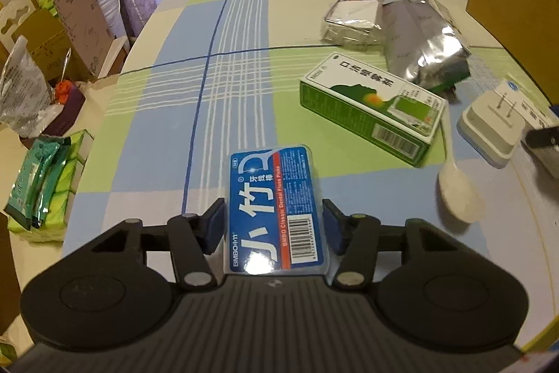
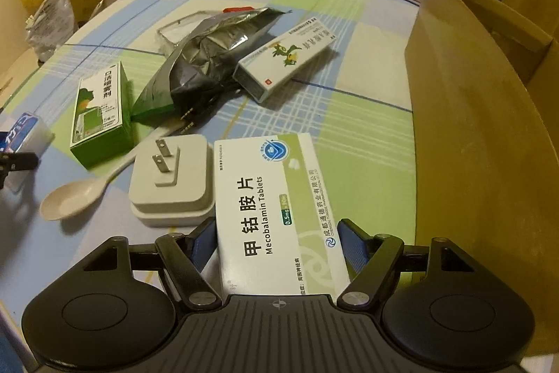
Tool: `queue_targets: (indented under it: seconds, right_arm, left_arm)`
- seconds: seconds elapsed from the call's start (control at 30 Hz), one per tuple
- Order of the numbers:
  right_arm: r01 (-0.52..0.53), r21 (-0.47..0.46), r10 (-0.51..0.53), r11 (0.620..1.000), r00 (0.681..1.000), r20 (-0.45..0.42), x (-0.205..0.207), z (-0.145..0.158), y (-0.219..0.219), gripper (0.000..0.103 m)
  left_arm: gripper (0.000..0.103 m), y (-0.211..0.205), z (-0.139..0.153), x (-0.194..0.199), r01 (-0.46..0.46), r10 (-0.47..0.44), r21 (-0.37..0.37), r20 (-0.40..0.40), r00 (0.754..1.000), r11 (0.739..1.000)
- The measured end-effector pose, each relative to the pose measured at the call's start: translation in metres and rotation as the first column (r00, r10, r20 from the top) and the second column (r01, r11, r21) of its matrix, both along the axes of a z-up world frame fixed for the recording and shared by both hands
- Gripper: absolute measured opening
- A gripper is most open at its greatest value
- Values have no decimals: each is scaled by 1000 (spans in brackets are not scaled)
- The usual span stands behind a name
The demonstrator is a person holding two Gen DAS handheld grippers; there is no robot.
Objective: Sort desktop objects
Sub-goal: 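Carry both boxes to the cardboard box and release them inside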
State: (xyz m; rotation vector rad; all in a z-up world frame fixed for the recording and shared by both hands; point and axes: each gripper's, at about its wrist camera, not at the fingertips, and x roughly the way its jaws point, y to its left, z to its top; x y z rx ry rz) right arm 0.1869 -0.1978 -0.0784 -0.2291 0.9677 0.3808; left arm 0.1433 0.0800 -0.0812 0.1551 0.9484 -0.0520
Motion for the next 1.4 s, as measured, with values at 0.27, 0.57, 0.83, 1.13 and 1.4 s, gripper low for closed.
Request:
queue_targets:
  seconds: [0.27, 0.57, 0.83, 1.13, 1.4]
  right_arm:
    - [-7, -17, 7, 1000, 1000, 11, 9, -7, 2, 72]
    - [35, 33, -36, 999, 998, 57, -1, 7, 0, 68]
    - [77, 134, -100, 988, 980, 170, -31, 69, -14, 68]
    - [160, 138, -194, 978, 939, 284, -67, 142, -76, 68]
    - [291, 135, -319, 947, 897, 305, -65, 161, -164, 68]
  left_arm:
    - [51, 0, 0, -8, 7, -7, -31, -9, 1000, 999]
    - [51, -7, 18, -17, 28, -27, -29, 19, 999, 999]
    - [51, -34, 63, -31, 81, -77, -43, 85, 993, 996]
    - [51, -134, 112, -36, 265, -245, -108, 169, 955, 958]
    - [51, -236, 134, -18, 415, -376, -170, 220, 900, 894]
